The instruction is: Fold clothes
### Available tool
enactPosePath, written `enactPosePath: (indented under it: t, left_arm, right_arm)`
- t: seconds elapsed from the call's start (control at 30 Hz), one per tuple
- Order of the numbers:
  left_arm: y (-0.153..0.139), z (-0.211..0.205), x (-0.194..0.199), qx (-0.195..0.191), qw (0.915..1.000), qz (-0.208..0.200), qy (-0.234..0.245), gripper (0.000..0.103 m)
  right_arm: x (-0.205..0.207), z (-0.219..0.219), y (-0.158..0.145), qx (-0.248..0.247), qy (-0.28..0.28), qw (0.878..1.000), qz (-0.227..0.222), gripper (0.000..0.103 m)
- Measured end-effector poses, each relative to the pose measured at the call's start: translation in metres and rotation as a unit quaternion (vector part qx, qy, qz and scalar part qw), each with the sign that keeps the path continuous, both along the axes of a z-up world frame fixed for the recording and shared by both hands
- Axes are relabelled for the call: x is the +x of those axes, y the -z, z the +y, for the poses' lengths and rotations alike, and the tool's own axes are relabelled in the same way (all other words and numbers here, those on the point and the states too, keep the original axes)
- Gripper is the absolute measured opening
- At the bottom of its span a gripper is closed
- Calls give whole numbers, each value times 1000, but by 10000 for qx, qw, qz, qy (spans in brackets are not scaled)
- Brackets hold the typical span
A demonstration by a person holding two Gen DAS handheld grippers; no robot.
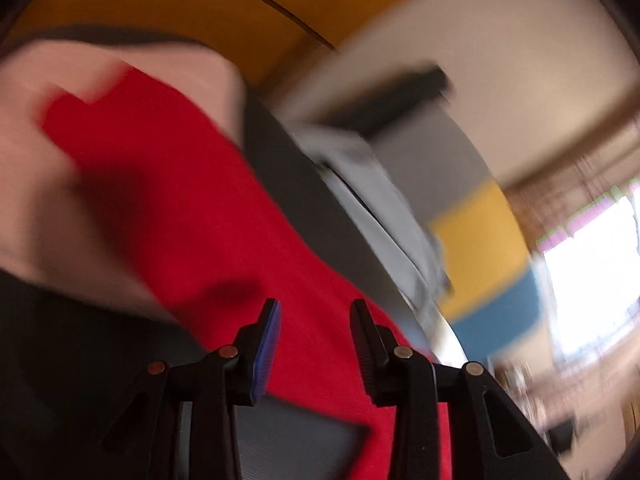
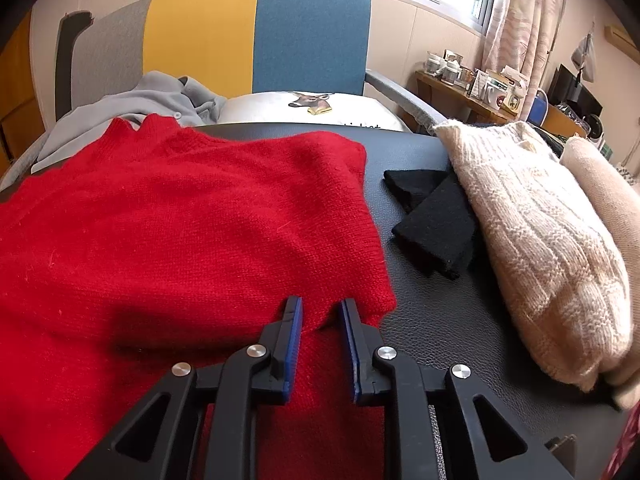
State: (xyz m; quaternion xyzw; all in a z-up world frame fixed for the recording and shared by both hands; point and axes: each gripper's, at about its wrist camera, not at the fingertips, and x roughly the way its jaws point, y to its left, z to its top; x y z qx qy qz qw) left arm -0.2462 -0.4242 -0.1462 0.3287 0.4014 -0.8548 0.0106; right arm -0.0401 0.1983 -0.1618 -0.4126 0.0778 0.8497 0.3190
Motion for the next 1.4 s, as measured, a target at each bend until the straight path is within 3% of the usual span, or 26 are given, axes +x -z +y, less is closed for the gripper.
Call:
enactPosePath:
  t: [0.07, 0.2, 0.43, 0.53, 0.6, 0.63, 0.7, 0.77, 0.83, 0.9, 1.07, 1.23, 1.4]
  left_arm:
    - [1, -32, 5, 112, 9984, -81, -547, 36]
    - [13, -76, 14, 420, 9923, -228, -1142, 36]
    - [39, -112, -14, 869, 9894, -437, -1075, 36]
    - [42, -113, -22, 966, 9880, -426, -1129, 33]
    - [32, -107, -21, 764, 9902, -223, -1149, 18]
    - [25, -102, -20, 586, 9912, -130, -1182, 12]
    - [4, -89, -19, 279, 9931, 110, -1132, 10]
    - [-26, -65, -19, 76, 9950, 538, -835, 9]
    - [-54, -40, -19, -74, 9943, 931, -514, 9]
    - [-81, -9, -26, -101, 9918, 1273, 36, 9]
    - [-137, 97, -40, -200, 9688, 1897, 1581, 9]
    - [-142, 229, -42, -348, 9312, 1861, 3115, 9]
    - [-106, 335, -22, -763, 8975, 1476, 4086, 9]
  right_arm:
    - [0, -1, 0, 43, 22, 10000, -28, 23]
    - [-1, -2, 0, 128, 65, 9999, -84, 27]
    - [-1, -2, 0, 185, 126, 9997, -118, 30]
    - [1, 0, 0, 171, 229, 9995, -103, 40]
    - [5, 7, -1, 60, 415, 9991, -42, 59]
    - [9, 11, -2, -55, 487, 9988, 27, 60]
    - [17, 21, -2, -407, 537, 9974, 269, 61]
    - [17, 20, -3, -384, 527, 9974, 301, 61]
    - [17, 18, -4, -361, 517, 9975, 333, 60]
    - [13, 9, -7, -142, 366, 9987, 320, 40]
    - [-2, -35, -19, 711, -526, 9955, 352, 7]
    - [-9, -55, -25, 728, -1295, 9881, 396, 7]
    - [0, -46, -36, 3, -1221, 9909, 571, 7]
